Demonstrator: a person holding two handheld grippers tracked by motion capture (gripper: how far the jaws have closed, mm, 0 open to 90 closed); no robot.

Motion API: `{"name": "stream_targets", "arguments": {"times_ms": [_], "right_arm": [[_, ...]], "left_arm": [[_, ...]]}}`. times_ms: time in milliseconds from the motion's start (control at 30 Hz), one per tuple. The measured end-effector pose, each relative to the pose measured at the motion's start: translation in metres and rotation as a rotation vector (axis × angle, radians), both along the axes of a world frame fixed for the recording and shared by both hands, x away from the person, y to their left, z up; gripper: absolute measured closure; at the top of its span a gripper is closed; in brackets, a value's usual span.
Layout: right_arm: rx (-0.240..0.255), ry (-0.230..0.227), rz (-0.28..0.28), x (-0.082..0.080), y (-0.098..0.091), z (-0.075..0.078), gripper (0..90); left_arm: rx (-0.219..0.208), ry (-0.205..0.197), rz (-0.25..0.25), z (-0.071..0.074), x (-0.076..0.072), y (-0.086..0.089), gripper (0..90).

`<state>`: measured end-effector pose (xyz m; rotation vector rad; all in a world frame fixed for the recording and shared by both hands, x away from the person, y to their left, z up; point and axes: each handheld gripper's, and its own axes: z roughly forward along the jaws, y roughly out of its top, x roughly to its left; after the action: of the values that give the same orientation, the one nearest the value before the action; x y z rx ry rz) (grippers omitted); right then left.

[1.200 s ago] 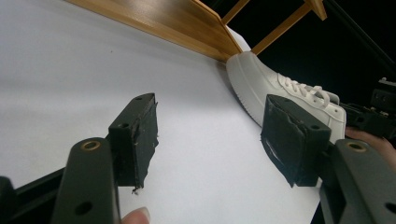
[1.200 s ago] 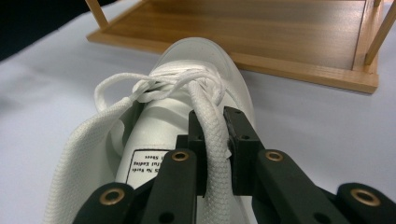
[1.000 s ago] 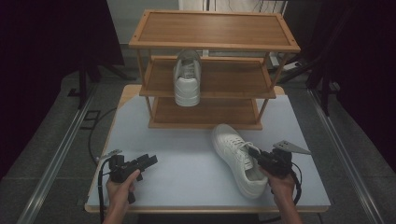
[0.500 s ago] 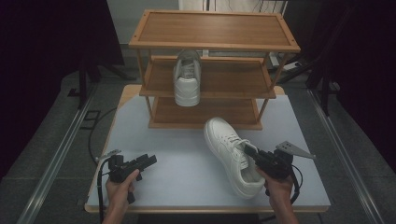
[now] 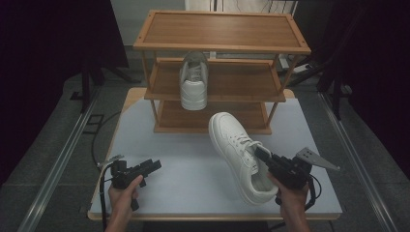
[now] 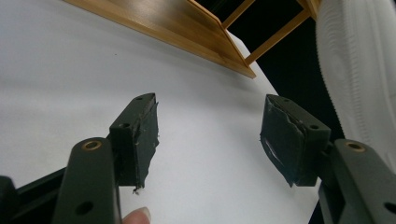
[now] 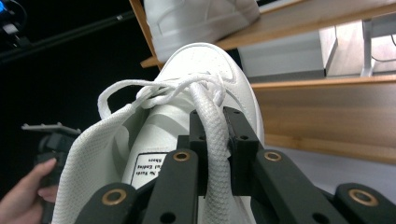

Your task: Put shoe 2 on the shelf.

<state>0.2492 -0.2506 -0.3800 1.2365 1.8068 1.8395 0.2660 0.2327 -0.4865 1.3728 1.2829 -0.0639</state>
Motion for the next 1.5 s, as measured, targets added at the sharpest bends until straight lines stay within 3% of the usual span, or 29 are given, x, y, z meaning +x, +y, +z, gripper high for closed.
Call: {"name": "stream_targets", "arguments": {"times_ms": [300,833,1267,1500], "right_arm": [[0.048,-0.046,-0.015,0.001,-0.002,0.017,82.7],[0.095,-0.066,-0.085,0.017,0.000,0.041,82.8],[0.095,-0.088,-0.157,0.046,0.010,0.071,82.7],[0.098,-0.073,-0.187,0.066,0.019,0.084,82.7]], "left_arm": [[0.001,-0.008,-0.006,0.001,0.000,0.000,36.8],[0.003,0.002,-0.015,0.000,0.002,-0.003,36.8],[0.003,0.005,-0.021,-0.002,0.003,-0.004,36.8],[-0.001,0.008,-0.020,-0.002,0.003,-0.004,36.9]]}}
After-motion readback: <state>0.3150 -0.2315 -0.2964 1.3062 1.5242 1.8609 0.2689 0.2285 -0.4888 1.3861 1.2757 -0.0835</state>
